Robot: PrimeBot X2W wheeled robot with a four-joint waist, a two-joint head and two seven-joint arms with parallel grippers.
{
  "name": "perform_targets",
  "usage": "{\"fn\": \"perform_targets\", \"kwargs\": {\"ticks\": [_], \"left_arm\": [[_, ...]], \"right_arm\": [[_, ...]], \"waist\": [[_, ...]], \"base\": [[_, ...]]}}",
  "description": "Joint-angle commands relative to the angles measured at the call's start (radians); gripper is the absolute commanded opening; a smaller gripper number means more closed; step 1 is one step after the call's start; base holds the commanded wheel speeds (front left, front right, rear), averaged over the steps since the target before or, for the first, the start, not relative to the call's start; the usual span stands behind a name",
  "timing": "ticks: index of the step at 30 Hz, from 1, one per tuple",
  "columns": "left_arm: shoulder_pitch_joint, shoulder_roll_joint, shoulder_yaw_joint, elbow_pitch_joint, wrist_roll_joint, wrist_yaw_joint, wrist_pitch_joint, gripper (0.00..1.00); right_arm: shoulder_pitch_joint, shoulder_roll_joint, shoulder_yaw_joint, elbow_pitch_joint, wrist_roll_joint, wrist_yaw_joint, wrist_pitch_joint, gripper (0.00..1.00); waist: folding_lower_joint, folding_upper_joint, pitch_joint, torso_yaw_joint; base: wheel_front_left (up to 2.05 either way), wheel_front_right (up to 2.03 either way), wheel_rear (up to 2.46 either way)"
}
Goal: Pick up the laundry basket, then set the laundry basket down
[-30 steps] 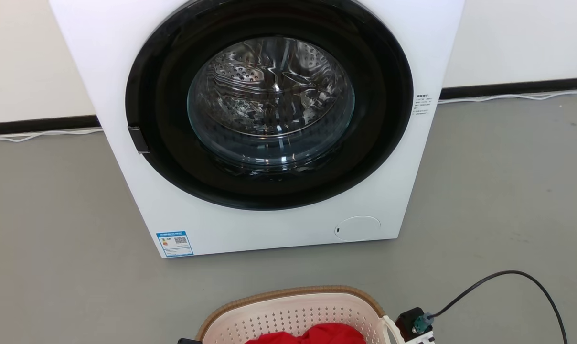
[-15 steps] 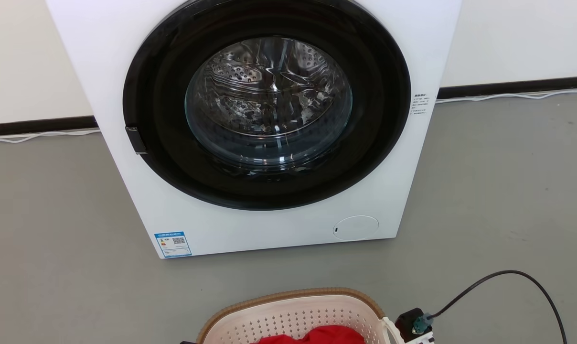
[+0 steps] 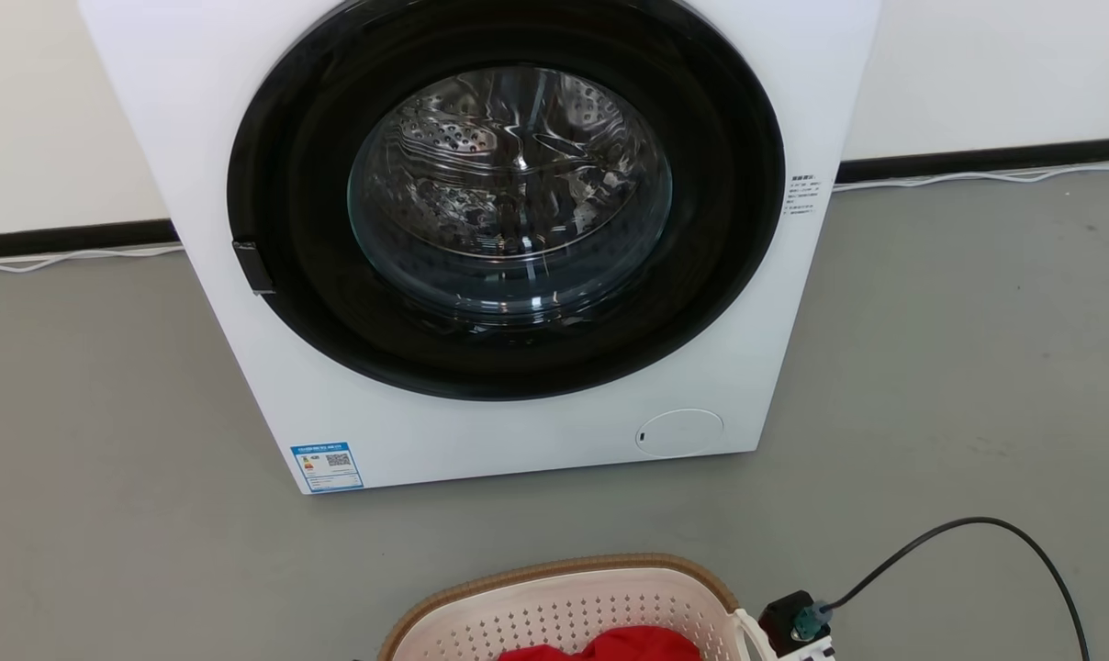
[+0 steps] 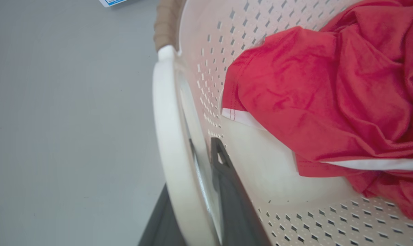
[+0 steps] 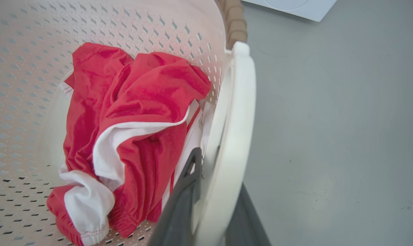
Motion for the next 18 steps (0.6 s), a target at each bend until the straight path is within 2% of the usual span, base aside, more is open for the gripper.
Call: {"fn": "perform_targets", "kwargs": {"ticks": [1, 18], "left_arm": [[-0.056, -0.022, -0.004, -0.025, 0.005, -0.007, -0.023, 0.00], [-0.082, -0.022, -0.068, -0.002, -0.044, -0.004, -0.037, 0.00]], "right_arm": [[-0.009, 0.049, 0.031, -0.052, 0.002, 0.027, -0.009, 0.00], [-0.014, 0.049, 0.028, -0.050, 0.010, 0.027, -0.018, 0.00]], "waist": [[0.0000, 0.0000, 0.002, -0.001], [0.0000, 0.0000, 0.029, -0.005]], "base": [[0.00, 0.00, 0.00], [0.00, 0.00, 0.00]]}}
